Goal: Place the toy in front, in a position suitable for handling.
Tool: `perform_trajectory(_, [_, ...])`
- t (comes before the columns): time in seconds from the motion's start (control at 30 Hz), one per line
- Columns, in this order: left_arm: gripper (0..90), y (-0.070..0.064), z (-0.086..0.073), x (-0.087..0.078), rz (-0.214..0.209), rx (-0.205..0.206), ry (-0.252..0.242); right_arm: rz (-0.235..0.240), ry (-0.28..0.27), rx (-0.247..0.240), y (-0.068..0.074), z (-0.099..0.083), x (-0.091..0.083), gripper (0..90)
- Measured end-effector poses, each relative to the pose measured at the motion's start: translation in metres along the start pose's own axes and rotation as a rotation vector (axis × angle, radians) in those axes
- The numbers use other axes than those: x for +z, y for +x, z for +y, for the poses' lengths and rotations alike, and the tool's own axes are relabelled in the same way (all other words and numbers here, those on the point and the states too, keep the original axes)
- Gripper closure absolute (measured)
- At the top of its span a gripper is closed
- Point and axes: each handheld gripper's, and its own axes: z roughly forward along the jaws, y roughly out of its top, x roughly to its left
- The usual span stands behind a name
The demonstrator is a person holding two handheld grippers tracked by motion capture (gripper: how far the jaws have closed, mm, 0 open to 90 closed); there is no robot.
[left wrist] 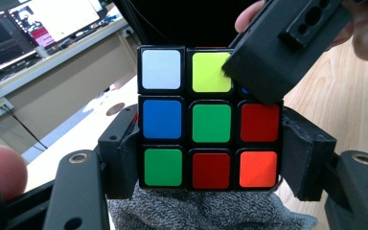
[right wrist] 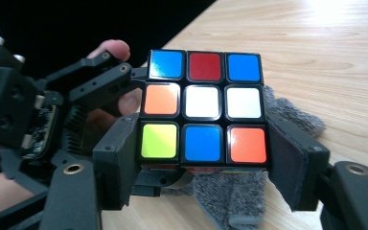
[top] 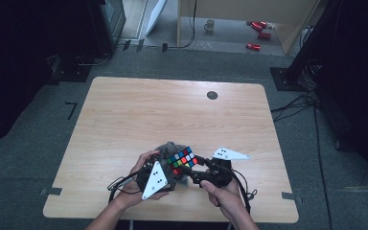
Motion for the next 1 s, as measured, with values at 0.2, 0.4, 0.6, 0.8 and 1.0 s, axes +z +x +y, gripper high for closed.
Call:
perform_trajectory(0.2, [35.4, 0.017, -0.009, -0.006, 0.001, -0.057, 0.027, 0.079, -0.119, 0.017, -0.014, 0.005, -0.013, 24.3])
perform_trajectory(0.4, [35.4, 0.043, -0.018, -0.022, 0.046, -0.146, 0.019, 0.007, -0.160, 0.017, -0.032, 0.000, -0.013, 18.5])
perform_trajectory(0.6, [35.4, 0.064, -0.027, -0.040, 0.101, -0.216, 0.009, -0.054, -0.111, -0.054, -0.031, -0.007, 0.007, 13.6])
perform_trajectory(0.8, [35.4, 0.080, -0.032, -0.056, 0.139, -0.276, -0.010, -0.154, -0.033, -0.181, -0.017, -0.015, 0.039, 9.5])
perform_trajectory(1.0, [35.4, 0.083, -0.033, -0.061, 0.123, -0.318, -0.030, -0.239, 0.053, -0.279, -0.007, -0.024, 0.066, 5.6])
